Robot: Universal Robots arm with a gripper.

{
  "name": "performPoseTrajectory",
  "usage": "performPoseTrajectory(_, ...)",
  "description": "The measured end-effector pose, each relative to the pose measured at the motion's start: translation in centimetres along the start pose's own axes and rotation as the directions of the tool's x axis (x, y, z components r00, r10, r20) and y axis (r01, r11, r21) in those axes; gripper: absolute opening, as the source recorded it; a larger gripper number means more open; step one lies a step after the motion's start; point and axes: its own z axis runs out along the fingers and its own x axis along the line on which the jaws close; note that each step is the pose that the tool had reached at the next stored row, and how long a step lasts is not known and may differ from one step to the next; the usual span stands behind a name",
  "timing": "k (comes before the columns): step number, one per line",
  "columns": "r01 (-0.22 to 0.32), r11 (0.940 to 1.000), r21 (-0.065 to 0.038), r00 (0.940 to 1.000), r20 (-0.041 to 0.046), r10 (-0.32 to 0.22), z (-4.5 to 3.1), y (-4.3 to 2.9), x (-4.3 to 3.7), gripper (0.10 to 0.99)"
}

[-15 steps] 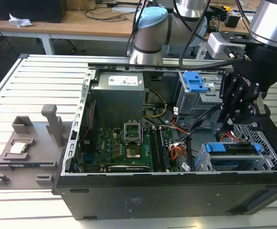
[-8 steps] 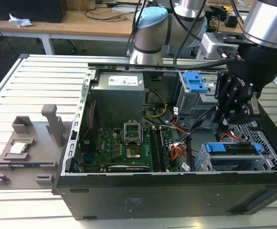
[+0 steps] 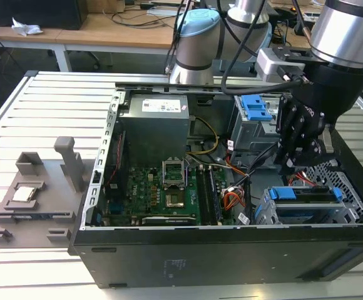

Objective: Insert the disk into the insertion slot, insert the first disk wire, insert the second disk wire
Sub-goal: 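Insert the second disk wire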

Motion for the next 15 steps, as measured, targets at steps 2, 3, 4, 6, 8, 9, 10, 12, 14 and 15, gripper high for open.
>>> performPoseTrajectory(2,0.003,1.0000,0.000,1.0000,-0.0022,-0.003,0.20,0.04,-0.05,0.302)
performPoseTrajectory(3,0.004,1.0000,0.001,1.0000,-0.0058,-0.004,0.28,0.05,-0.10,0.302)
performPoseTrajectory(4,0.009,1.0000,0.001,0.9999,-0.0111,-0.009,0.32,0.05,-0.22,0.302)
performPoseTrajectory(6,0.017,0.9998,0.002,0.9997,-0.0189,-0.017,0.33,0.04,-0.31,0.302)
performPoseTrajectory(8,0.034,0.9994,0.003,0.9987,-0.0377,-0.034,0.32,0.02,-0.31,0.302)
performPoseTrajectory(9,0.042,0.9991,0.004,0.9981,-0.0454,-0.041,0.34,0.00,-0.31,0.302)
performPoseTrajectory(10,0.049,0.9988,0.004,0.9974,-0.0521,-0.049,0.39,-0.04,-0.33,0.302)
performPoseTrajectory(12,0.060,0.9982,0.005,0.9963,-0.0610,-0.060,0.50,-0.11,-0.37,0.302)
performPoseTrajectory(14,0.070,0.9975,0.005,0.9952,-0.0693,-0.070,0.57,-0.18,-0.39,0.302)
performPoseTrajectory(15,0.077,0.9970,0.005,0.9942,-0.0757,-0.076,0.60,-0.21,-0.40,0.302)
